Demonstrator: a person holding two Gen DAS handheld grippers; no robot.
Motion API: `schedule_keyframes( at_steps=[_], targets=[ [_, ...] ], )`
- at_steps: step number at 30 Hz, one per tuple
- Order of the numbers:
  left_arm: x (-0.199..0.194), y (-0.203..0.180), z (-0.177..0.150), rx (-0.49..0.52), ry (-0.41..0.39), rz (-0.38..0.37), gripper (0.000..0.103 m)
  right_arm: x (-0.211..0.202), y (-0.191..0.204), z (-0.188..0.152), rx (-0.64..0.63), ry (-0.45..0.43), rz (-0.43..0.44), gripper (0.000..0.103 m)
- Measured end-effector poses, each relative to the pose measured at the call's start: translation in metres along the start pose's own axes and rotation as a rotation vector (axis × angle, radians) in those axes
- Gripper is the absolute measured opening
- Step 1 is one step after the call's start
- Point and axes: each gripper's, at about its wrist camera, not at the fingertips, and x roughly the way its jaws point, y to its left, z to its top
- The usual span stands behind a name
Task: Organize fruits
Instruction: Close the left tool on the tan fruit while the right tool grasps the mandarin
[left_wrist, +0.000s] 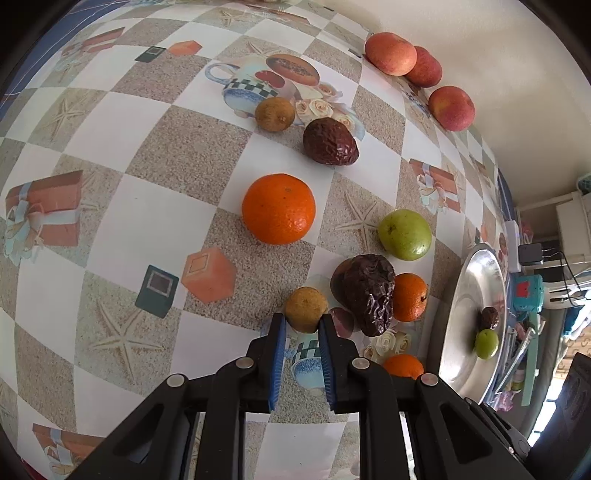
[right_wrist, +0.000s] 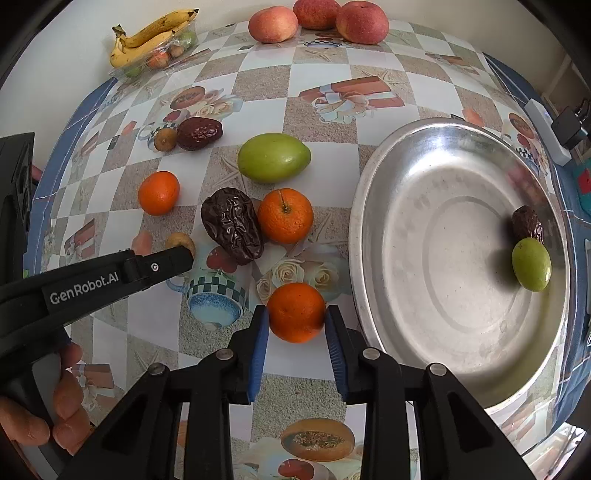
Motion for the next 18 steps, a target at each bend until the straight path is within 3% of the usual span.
schedule_keyframes(
  at_steps=[3,6,9,15,18],
  targets=[
    [-0.008,-0.001,0.0,0.006,-0.02,-0.024,0.019,-0.007,-0.005,0.001,0.023,-0.031,0.027,0.031],
    [-0.016,-0.005,0.0,0.019,-0.047,-0.039,0.019,-0.02,-0.009,0.001,0.048,-0.077,0.057,0.02],
    [-0.021,-0.005,0.0,0.023,-0.061,-0.045,0.019,-0.025,-0.008,0.001,0.045,-0.097,0.067,0.02],
    [-0.02,-0.002,0.001,0.007,-0.051,-0.034,0.019,-0.013,-0.001,0.0,0.008,-0.039,0.027,0.02],
    [-0.018,-0.003,0.0,0.009,-0.048,-0.03,0.019,-0.011,0.0,0.0,-0.011,-0.045,0.003,0.027]
  ],
)
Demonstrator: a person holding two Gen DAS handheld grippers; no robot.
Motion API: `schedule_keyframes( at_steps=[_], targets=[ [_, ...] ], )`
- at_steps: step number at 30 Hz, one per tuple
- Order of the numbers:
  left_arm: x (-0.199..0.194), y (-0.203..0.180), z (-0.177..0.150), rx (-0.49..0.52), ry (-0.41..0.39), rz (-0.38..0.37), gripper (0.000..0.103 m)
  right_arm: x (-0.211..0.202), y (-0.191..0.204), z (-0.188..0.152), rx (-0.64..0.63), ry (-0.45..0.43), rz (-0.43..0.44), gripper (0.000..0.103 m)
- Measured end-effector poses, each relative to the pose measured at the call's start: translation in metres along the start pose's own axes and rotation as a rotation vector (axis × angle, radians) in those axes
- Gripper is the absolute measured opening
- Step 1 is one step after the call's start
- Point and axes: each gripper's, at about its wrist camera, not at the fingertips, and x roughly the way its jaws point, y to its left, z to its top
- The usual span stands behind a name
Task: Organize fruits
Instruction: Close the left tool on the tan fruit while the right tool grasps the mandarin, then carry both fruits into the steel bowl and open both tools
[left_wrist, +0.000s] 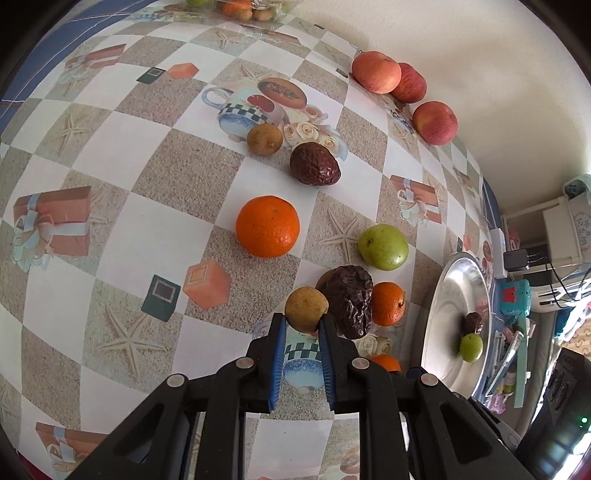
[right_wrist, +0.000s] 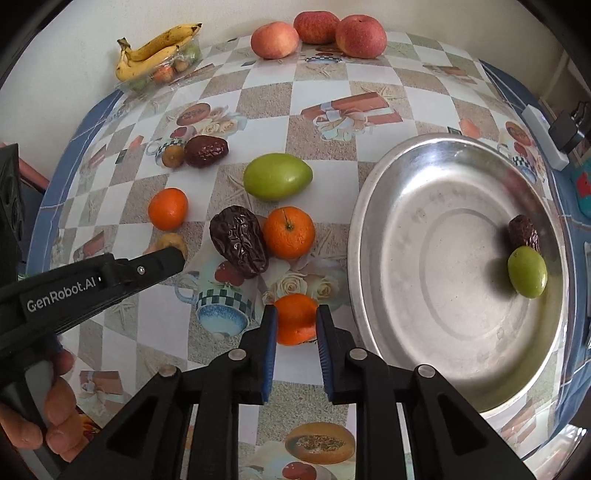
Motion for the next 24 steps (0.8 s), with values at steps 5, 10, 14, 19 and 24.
schedule_keyframes(
  at_steps=[5,10,14,19,24],
  targets=[
    [0.001,0.0,0.0,0.0,0.002,0.005,0.019,0.011,0.001,0.001,0.01,0.029,0.035,0.041],
    [0.002,0.0,-0.001,-0.004,0.007,0.009,0.019,0.016,0.003,0.0,0.013,0.045,0.062,0.041],
    [0.004,0.0,-0.001,-0.005,0.013,0.008,0.019,0.02,0.005,0.0,0.015,0.058,0.079,0.039],
    [0.003,0.0,0.0,-0.005,0.012,0.002,0.019,0.015,0.004,0.0,0.024,0.046,0.077,0.034],
    [-0.003,-0.004,0.0,0.015,-0.015,-0.015,0.019,-0.004,-0.009,0.003,0.08,-0.032,0.095,0.034]
  ],
)
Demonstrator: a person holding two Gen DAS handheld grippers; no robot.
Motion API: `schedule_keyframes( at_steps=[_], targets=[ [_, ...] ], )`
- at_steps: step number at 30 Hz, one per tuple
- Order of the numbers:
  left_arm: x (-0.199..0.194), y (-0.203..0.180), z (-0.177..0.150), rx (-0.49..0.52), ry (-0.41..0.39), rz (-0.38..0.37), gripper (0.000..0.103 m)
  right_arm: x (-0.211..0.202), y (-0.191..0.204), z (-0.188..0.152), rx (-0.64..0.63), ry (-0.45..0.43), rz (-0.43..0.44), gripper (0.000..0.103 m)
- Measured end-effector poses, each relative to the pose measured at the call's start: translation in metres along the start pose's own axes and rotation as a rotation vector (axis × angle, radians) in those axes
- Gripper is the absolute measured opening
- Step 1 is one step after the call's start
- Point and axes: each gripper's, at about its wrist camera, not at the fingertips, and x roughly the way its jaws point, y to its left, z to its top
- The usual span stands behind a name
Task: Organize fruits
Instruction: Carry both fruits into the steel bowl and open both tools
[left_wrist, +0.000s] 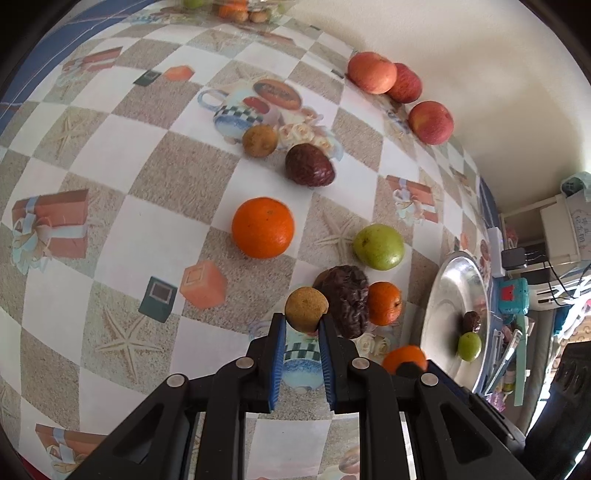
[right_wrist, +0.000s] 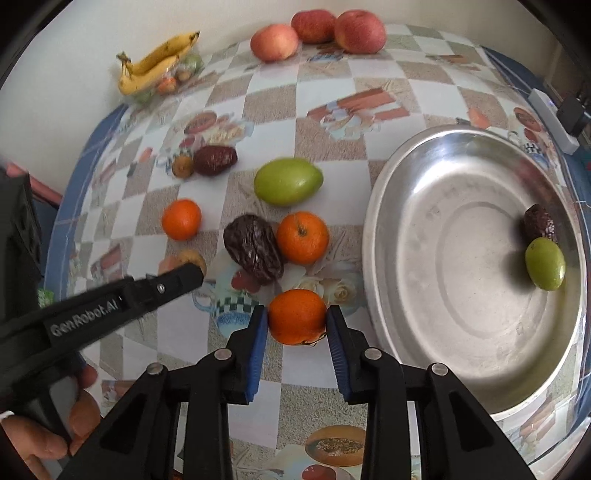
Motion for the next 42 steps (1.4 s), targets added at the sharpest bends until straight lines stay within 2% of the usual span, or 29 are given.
schedule_keyframes(
  at_steps=[7,12,18,22,25,26,29,32,37,39,42],
  targets=[
    [-0.008,-0.026,-0.006,0.107,-0.034,-0.024,0.019,-0.026,-0.021,0.007,0.082,-0.097,-0.02,0.034],
    [-0.005,-0.063,-0.019,0.263,-0.042,-0.042,0.019,-0.039,-0.052,0.01,0.183,-0.137,-0.094,0.034],
    [0.007,-0.118,-0.047,0.486,-0.049,-0.055,0.019,-0.045,-0.1,0.005,0.358,-0.143,-0.13,0.034],
    [0.018,-0.145,-0.067,0.606,-0.032,-0.071,0.02,-0.053,-0.114,0.001,0.405,-0.172,-0.127,0.034],
    [0.024,-0.156,-0.076,0.667,-0.032,-0.049,0.024,-0.055,-0.116,0.0,0.41,-0.182,-0.133,0.035],
    [0.025,-0.157,-0.078,0.679,-0.033,-0.036,0.029,-0.055,-0.117,0.0,0.417,-0.182,-0.13,0.035],
    [0.026,-0.155,-0.076,0.662,-0.034,-0.01,0.057,-0.053,-0.119,-0.001,0.432,-0.173,-0.122,0.035],
    [0.027,-0.148,-0.071,0.623,-0.035,-0.001,0.061,-0.055,-0.119,-0.001,0.431,-0.177,-0.122,0.035],
    [0.027,-0.135,-0.063,0.577,-0.049,0.074,0.085,-0.052,-0.114,0.0,0.412,-0.165,-0.124,0.037],
    [0.028,-0.128,-0.058,0.547,-0.056,0.127,0.099,-0.05,-0.112,0.001,0.402,-0.156,-0.126,0.045],
    [0.027,-0.116,-0.049,0.493,-0.07,0.189,0.102,-0.048,-0.109,0.001,0.391,-0.151,-0.129,0.053]
  ],
)
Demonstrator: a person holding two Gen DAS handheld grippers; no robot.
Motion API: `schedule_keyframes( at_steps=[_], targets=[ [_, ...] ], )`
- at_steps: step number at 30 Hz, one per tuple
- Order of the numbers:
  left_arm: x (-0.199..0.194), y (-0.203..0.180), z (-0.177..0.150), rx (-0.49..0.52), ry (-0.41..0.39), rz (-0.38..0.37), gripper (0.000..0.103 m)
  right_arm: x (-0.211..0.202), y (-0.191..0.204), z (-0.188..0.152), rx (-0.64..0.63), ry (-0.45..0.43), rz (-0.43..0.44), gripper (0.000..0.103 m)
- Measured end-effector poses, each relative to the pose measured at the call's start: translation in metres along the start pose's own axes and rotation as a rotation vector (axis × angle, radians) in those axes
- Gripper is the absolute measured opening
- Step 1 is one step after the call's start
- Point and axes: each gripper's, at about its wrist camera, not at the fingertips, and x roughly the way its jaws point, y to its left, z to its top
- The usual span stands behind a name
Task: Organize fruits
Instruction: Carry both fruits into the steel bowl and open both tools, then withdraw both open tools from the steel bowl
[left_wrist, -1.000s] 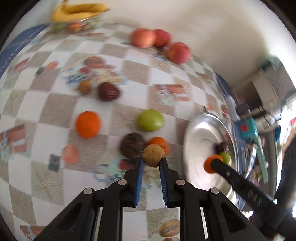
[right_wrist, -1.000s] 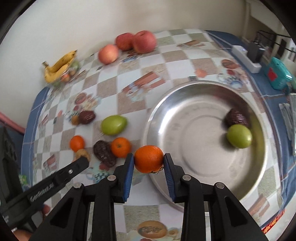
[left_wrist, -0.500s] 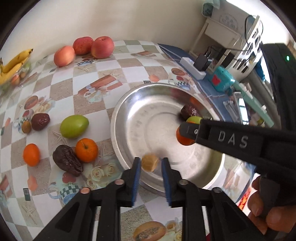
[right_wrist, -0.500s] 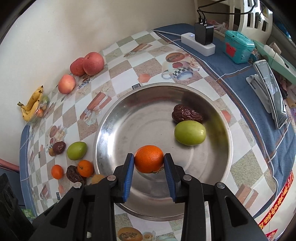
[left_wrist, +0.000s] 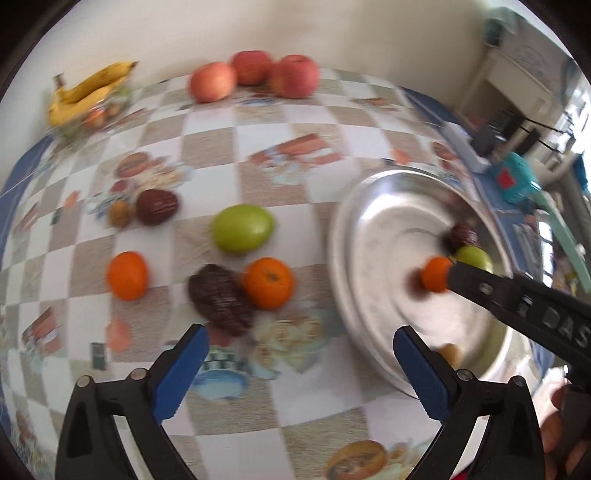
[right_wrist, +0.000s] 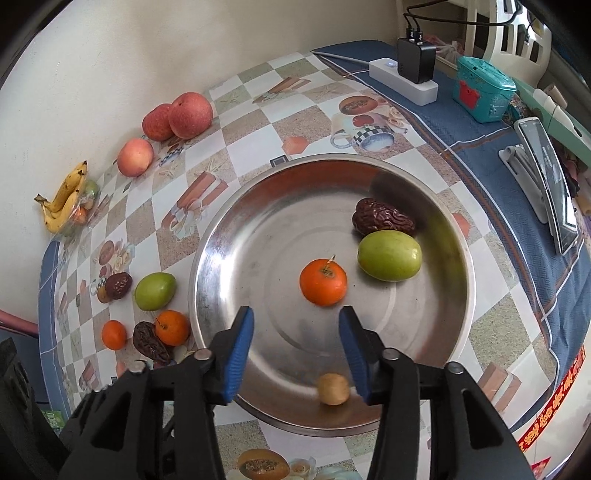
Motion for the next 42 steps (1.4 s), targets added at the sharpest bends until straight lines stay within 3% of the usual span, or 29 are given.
schedule_keyframes(
  at_steps=[6,11,13,16,21,26,31,33,35,42],
  targets=[
    [0.001,0.035,0.0,-0.128,0.034,0.096,0.103,0.004,0.005,-0.003,-0.03,0.015,-0.015,0.056],
    [-0.003,0.074,-0.002,-0.219,0.061,0.259,0.103,0.007,0.023,-0.008,-0.123,0.028,-0.023,0.066],
    [-0.005,0.092,-0.003,-0.266,0.066,0.271,0.103,0.008,0.032,-0.011,-0.171,0.031,-0.03,0.067],
    [-0.017,0.124,-0.004,-0.346,0.043,0.284,0.103,0.01,0.047,-0.017,-0.246,0.04,-0.025,0.067],
    [-0.032,0.155,-0.002,-0.378,-0.004,0.396,0.103,0.011,0.062,-0.024,-0.311,0.046,-0.014,0.067],
    [-0.035,0.172,-0.006,-0.415,0.005,0.378,0.103,0.012,0.069,-0.025,-0.335,0.044,-0.012,0.067],
    [-0.027,0.161,-0.004,-0.369,0.03,0.347,0.103,0.015,0.068,-0.025,-0.326,0.052,-0.013,0.067],
    [-0.027,0.155,-0.003,-0.35,0.033,0.362,0.103,0.015,0.067,-0.025,-0.323,0.048,-0.015,0.073],
    [-0.027,0.152,-0.003,-0.338,0.03,0.378,0.103,0.014,0.065,-0.024,-0.317,0.031,-0.028,0.094],
    [-0.024,0.152,-0.004,-0.346,0.038,0.369,0.103,0.011,0.064,-0.022,-0.311,-0.005,-0.029,0.096]
  ],
)
